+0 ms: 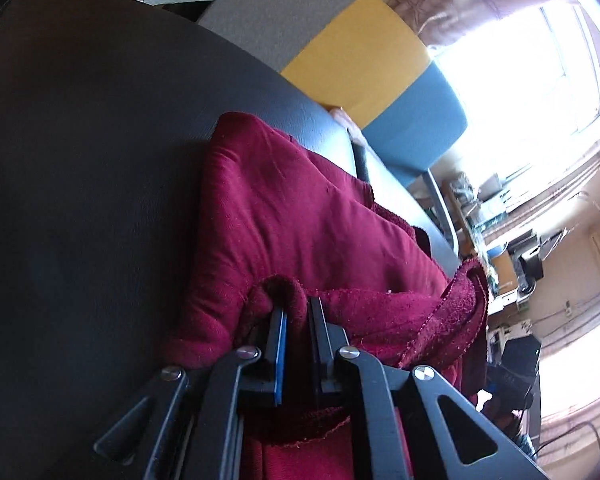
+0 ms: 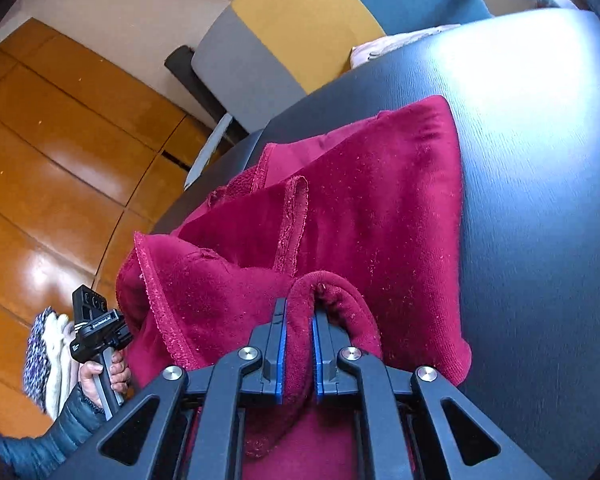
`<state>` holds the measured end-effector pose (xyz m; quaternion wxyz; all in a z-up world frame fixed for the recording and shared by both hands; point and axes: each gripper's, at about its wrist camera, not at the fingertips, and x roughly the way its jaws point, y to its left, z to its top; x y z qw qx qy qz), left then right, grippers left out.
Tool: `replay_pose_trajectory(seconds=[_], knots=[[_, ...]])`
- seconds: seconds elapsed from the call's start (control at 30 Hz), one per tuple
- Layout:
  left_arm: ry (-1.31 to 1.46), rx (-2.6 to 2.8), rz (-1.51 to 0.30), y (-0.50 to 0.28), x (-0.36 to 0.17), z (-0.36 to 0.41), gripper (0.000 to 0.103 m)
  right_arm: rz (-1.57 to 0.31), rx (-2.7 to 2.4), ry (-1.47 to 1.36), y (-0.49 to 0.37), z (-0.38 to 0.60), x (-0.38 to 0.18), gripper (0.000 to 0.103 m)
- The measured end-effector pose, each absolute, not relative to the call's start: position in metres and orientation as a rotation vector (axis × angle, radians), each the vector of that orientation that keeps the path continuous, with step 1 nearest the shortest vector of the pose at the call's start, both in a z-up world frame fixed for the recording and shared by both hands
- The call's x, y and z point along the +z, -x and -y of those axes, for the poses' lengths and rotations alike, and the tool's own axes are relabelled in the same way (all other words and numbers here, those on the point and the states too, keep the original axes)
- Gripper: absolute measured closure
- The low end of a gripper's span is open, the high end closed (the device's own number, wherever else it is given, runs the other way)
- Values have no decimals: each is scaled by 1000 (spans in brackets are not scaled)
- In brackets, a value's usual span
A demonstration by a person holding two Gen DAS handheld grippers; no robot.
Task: Fold clothes
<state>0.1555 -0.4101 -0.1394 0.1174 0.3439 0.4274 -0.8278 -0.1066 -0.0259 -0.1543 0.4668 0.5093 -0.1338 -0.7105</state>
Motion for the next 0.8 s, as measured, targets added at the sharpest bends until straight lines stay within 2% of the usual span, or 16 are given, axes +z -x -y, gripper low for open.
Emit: replay_pose_trajectory(seconds=[0.1,0.17,0.27,0.33,0.5,0.6,0.7,0.8], knots=[[-1043,-2399,-1258,-170,-131,402,95,372,-1695,-1270,95,16,-154,92],[-1039,-2396,-1316,-173,-126,405,94,438,-1639,-1291,92,10,-154,85],[-938,-2403,-1502,-181,-119,416,94,544,-1589,-1250,94,1,-145,73],[-838,-2389,-1628,-181,-118,422,93,670,-1556,-1237,102,-4,-142,51],[-651,-2219,-1858,-176,-131,441,85,900,-1538,-1232,120,-8,-146,41],[-660,-2170,-1821,-180,-132,449,85,910,-1559,-1223,118,-9,-143,41],[-711,-2238,-1646,-183,-121,446,80,863,-1599,-1200,113,-13,-130,30],[-792,-2305,-1411,-186,-106,442,76,788,-1658,-1139,109,-28,-112,24]])
